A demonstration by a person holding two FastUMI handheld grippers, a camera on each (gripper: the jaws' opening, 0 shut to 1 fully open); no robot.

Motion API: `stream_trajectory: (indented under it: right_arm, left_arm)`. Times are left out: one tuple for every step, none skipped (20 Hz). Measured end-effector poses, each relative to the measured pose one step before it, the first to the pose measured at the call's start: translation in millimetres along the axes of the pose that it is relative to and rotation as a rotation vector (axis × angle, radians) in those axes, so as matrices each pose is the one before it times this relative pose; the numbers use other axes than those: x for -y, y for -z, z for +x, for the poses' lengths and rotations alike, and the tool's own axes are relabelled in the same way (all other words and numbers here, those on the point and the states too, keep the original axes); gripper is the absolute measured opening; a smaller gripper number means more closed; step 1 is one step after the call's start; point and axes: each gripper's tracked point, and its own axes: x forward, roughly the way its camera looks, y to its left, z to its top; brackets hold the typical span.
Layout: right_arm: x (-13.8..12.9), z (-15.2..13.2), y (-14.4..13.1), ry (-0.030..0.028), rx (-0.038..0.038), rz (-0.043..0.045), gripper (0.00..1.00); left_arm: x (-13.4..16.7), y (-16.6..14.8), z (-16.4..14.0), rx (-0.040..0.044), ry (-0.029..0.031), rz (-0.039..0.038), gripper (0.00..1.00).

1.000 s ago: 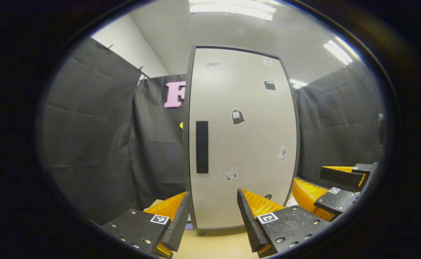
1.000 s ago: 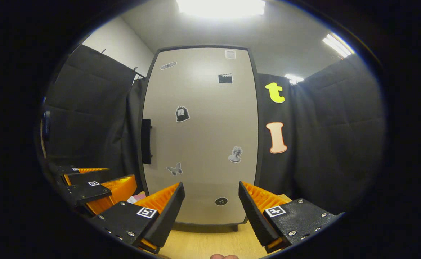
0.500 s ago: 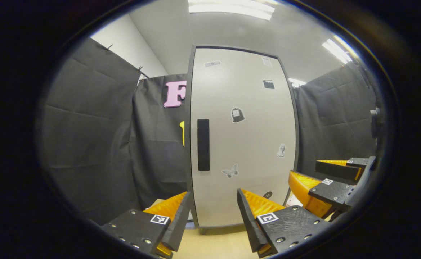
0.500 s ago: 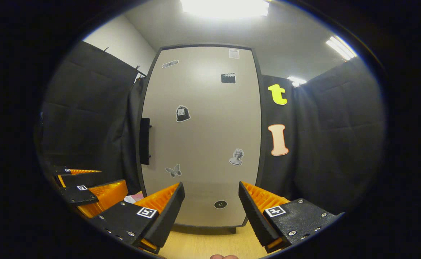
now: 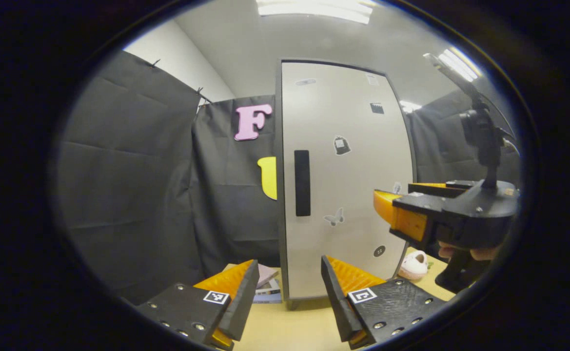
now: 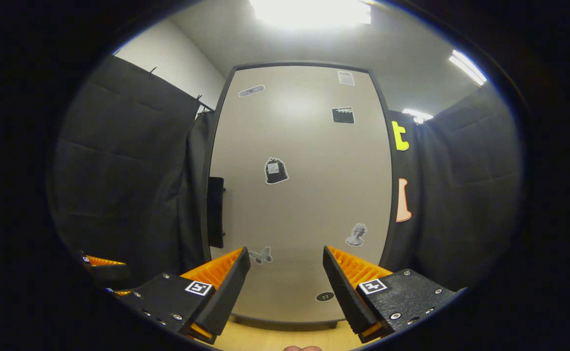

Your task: Open the cabinet door with the right hand, grasp the bottle in the cabinet with the left hand and place it on the coaster, then close the cabinet door with the right hand.

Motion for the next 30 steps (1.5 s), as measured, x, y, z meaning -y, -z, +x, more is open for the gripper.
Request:
stream_trajectory:
  right_arm:
    - [-8.07,6.48,-2.95,-0.01381,0.00269,-0.00169,0.93]
    - [-9.48,7.51,-2.59,-0.01545,0.00484,-0.00444,0.93]
    - [-8.67,7.85,-2.68,-0.01417,0.00448,-0.00480,0.93]
    - [-9.46,6.89,-1.82,-0.01298,0.00327,-0.00162,0.93]
    - [-9.62,8.57,-0.92,-0.01446,0.00154,-0.00042,0.93]
    - [-9.34,8.88,0.32,-0.01175,-0.00009,-0.00066,0.93]
    - [-9.49,9.39,1.54,-0.01304,-0.00842,-0.00151,0.93]
    - [-9.33,9.99,3.48,-0.01676,-0.00844,-0.00159,0.93]
    - [-7.59,9.82,2.94,-0.00922,-0.01078,-0.00564,0.93]
    - [-7.06,7.97,3.74,-0.00640,-0.01054,-0.00461,0.95]
    - [-5.74,9.06,3.57,-0.00808,-0.00785,-0.00804,0.95]
    - [-4.40,8.72,3.99,0.00238,-0.01217,-0.01048,0.95]
    - [-1.51,7.98,4.85,0.00087,-0.01855,-0.00254,0.95]
    - [-2.82,7.44,4.22,-0.00862,-0.01773,0.01150,0.95]
    - [-0.52,5.44,1.81,0.00109,-0.00965,0.01383,0.95]
    - [0.19,3.54,-0.89,0.00517,-0.00296,0.01135,0.88]
    - [-0.36,3.06,-3.69,-0.00035,0.00235,0.01485,0.80]
    - [-2.98,0.76,0.04,-0.02037,-0.01042,0.01822,0.61]
    - [3.08,-1.03,0.48,-0.00195,-0.00579,0.00929,0.47]
    - [-2.55,2.80,2.27,0.00232,-0.01589,-0.01191,0.33]
    - [-0.07,-0.45,-1.51,-0.00427,-0.00098,-0.01367,0.31]
    - [-1.12,-0.78,1.44,-0.01523,-0.00533,-0.00576,0.29]
    - [-0.35,-1.19,0.23,-0.02142,-0.00571,0.00384,0.27]
    - [-0.13,-0.61,0.83,-0.02006,-0.01119,0.00075,0.23]
    - [-0.54,-1.34,0.07,-0.01353,-0.01024,-0.00075,0.22]
    - [-0.76,-2.47,0.59,-0.00985,-0.01053,-0.00232,0.21]
    - [-0.26,-2.17,0.06,-0.00817,-0.00573,-0.00119,0.21]
    - [-0.41,-1.51,0.59,-0.01098,-0.00198,0.00179,0.21]
    - [-0.84,-2.97,-0.51,-0.01396,0.00025,0.00431,0.21]
    - [-1.26,-3.12,0.36,-0.01520,0.00018,0.00081,0.21]
  left_arm:
    - [-5.64,3.63,-3.04,-0.00380,-0.00675,0.00232,0.73]
    - [-6.37,2.03,-3.27,-0.00351,-0.00728,0.00355,0.73]
    - [-6.44,3.46,-5.11,-0.00438,-0.00739,0.00445,0.73]
    - [-5.84,3.17,-3.79,-0.00545,-0.00526,0.00561,0.73]
    - [-5.85,3.67,-5.67,-0.00364,-0.00723,0.00654,0.73]
    - [-5.40,3.08,-4.62,-0.00402,-0.00760,0.00805,0.73]
    - [-6.17,4.13,-5.12,-0.00416,-0.00936,0.00814,0.73]
    - [-6.19,4.28,-5.48,-0.00591,-0.00817,0.00451,0.73]
    - [-3.99,5.88,-4.97,-0.00844,-0.00607,-0.00028,0.73]
    - [-2.03,3.07,-4.33,-0.01113,-0.00840,-0.00382,0.73]
    - [-5.12,4.44,-2.22,-0.00956,-0.00783,-0.00869,0.73]
    - [-3.59,4.59,-2.96,-0.01000,-0.00452,-0.01207,0.73]
    - [-6.02,6.80,-2.66,-0.01120,-0.00595,-0.00805,0.73]
    - [-4.64,3.32,-1.47,-0.00543,-0.00692,-0.00454,0.73]
    - [-3.00,2.10,-1.84,-0.00374,-0.00693,-0.00342,0.73]
    - [-3.73,2.03,-1.81,-0.00367,-0.00741,-0.00269,0.73]
    - [-3.30,2.24,0.40,-0.00183,-0.00814,-0.00489,0.73]
    - [-4.01,1.55,-0.78,-0.00267,-0.00912,-0.00861,0.73]
    - [-3.87,2.55,-0.97,-0.00320,-0.00698,-0.01098,0.73]
    - [-2.96,0.32,0.33,-0.00204,-0.00643,-0.00866,0.73]
    - [-3.43,1.28,-0.74,-0.00219,-0.00726,-0.00637,0.73]
    - [-3.60,-0.83,0.46,0.00201,-0.00777,-0.00151,0.73]
    - [-4.81,-0.79,0.33,0.00185,-0.00990,-0.00023,0.73]
    - [-2.07,-0.96,1.35,0.00093,-0.00567,-0.00081,0.73]
    - [-1.53,0.32,0.19,0.00135,-0.00476,-0.00077,0.73]
    - [-2.03,-2.75,2.29,0.00496,-0.00266,-0.00021,0.73]
    - [-2.67,-2.62,-0.04,0.00536,-0.00167,0.00288,0.73]
    - [-1.96,-3.74,0.00,0.00890,-0.00305,0.00705,0.73]
    - [0.65,-2.25,-1.83,0.00686,-0.00055,0.00891,0.73]
    - [0.72,-2.88,-0.58,0.00539,0.00207,0.00873,0.73]
